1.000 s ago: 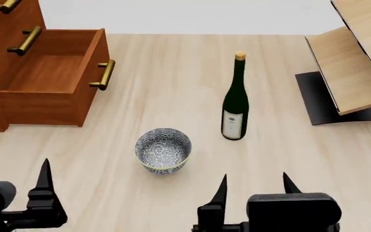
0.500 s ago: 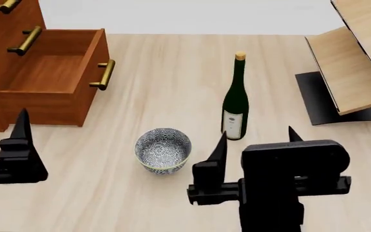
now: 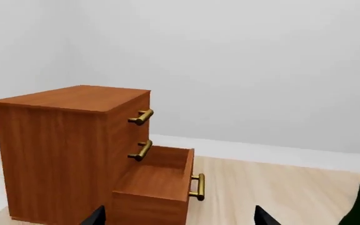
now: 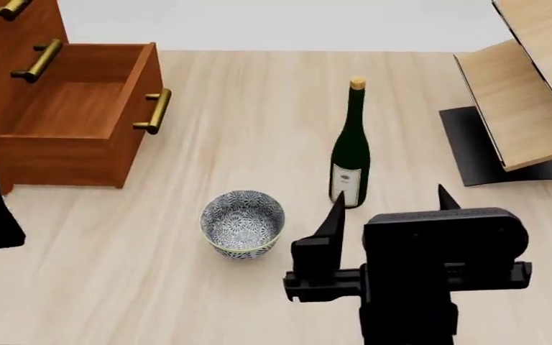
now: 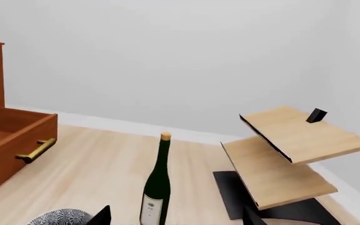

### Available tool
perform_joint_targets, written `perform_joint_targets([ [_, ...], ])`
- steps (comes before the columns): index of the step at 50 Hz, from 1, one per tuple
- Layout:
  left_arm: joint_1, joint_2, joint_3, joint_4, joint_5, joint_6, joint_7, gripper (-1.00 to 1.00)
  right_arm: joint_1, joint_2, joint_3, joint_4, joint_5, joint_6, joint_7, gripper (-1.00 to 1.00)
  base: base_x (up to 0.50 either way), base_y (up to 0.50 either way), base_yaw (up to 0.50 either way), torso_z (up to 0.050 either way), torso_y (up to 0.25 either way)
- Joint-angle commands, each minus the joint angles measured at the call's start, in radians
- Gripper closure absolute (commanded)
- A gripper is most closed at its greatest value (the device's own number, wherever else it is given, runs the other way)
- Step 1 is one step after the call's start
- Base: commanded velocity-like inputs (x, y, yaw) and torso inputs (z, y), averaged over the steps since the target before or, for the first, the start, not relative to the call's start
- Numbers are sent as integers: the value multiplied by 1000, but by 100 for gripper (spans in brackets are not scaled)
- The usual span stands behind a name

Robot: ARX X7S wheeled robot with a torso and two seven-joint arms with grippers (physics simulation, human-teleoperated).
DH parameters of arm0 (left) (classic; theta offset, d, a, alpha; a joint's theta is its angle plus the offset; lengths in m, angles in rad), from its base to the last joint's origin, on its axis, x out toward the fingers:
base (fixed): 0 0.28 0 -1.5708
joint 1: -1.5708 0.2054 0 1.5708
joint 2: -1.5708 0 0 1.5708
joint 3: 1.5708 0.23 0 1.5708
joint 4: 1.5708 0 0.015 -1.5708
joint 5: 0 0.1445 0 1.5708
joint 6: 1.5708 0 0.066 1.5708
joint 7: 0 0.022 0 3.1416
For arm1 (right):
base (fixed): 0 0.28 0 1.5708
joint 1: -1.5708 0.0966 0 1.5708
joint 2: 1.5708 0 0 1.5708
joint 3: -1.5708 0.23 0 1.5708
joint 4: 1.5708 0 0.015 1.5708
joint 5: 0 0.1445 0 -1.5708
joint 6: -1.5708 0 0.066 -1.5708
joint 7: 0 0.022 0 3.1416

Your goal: Put the wine bottle in the bottom drawer of the cabinet.

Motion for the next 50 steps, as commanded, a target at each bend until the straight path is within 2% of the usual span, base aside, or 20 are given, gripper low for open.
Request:
perform_joint_targets([
  [1, -6, -63, -188, -118, 19, 107, 47, -100, -17, 17, 3, -14, -3, -3, 11, -100, 0, 0, 0, 0, 0],
  [9, 2, -100, -260, -216, 104, 259, 21, -100, -10, 27, -13, -16, -12, -1, 19, -100, 0, 0, 0, 0, 0],
  [13, -19, -102, -340, -277, 128, 314, -4, -100, -5, 30, -9, -19, -8, 2, 19, -100, 0, 0, 0, 0, 0],
  [15, -42, -90, -421, -307, 113, 327, -11, -100, -8, 34, -11, -20, -8, 0, 19, -100, 0, 0, 0, 0, 0],
  [17, -88, -65, -528, -305, 58, 269, -24, -100, -13, 39, -15, -12, -10, -13, 17, -100, 0, 0, 0, 0, 0],
  [19, -98, -46, -581, -293, 42, 348, -4, -100, -22, 47, -20, 0, -18, -36, 21, -100, 0, 0, 0, 0, 0],
  [20, -93, -14, -632, -285, 95, 498, -18, -100, -32, 46, -7, -2, -11, -39, 20, -100, 0, 0, 0, 0, 0],
  [21, -115, 6, -688, -285, 59, 519, -24, -100, -35, 46, -3, -7, -9, -39, 20, -100, 0, 0, 0, 0, 0],
  [23, -265, 6, -857, -302, -102, 328, -111, -100, -42, 50, -1, -17, -10, -34, 23, -100, 0, 0, 0, 0, 0],
  [25, -206, 29, -858, -326, -56, 437, -60, -100, -46, 52, 1, -25, -7, -29, 23, -100, 0, 0, 0, 0, 0],
  [26, -248, -12, -825, -313, -35, 398, -110, -100, -47, 55, 1, -29, -9, -24, 25, -100, 0, 0, 0, 0, 0],
  [31, -310, -8, -954, -329, -66, 475, -125, -100, -52, 54, 21, -27, 1, -28, 24, -100, 0, 0, 0, 0, 0],
  [32, -289, 21, -997, -351, -74, 539, -80, -100, -54, 54, 21, -12, 1, -41, 24, -100, 0, 0, 0, 0, 0],
  [33, -317, 2, -998, -333, -88, 506, -110, -100, -57, 53, 23, -5, 3, -47, 23, -100, 0, 0, 0, 0, 0],
  [35, -320, 34, -1046, -338, -149, 540, -53, -100, -62, 54, 18, 2, -1, -56, 26, -100, 0, 0, 0, 0, 0],
  [36, -350, 11, -1032, -315, -147, 515, -93, -100, -64, 53, 17, 2, 1, -58, 26, -100, 0, 0, 0, 0, 0],
  [38, -378, 28, -1115, -330, -218, 519, -91, -100, -66, 56, 10, 4, -3, -62, 28, -100, 0, 0, 0, 0, 0],
  [39, -417, 9, -1162, -327, -278, 460, -149, -100, -63, 56, 5, 8, -8, -62, 32, -100, 0, 0, 0, 0, 0],
  [41, -447, 14, -1224, -332, -339, 446, -168, -100, -53, 54, 4, 10, -8, -58, 34, -100, 0, 0, 0, 0, 0],
  [50, -500, 12, -1310, -297, -389, 492, -203, -100, -35, 53, -16, 30, -12, -67, 39, -100, 0, 0, 0, 0, 0],
])
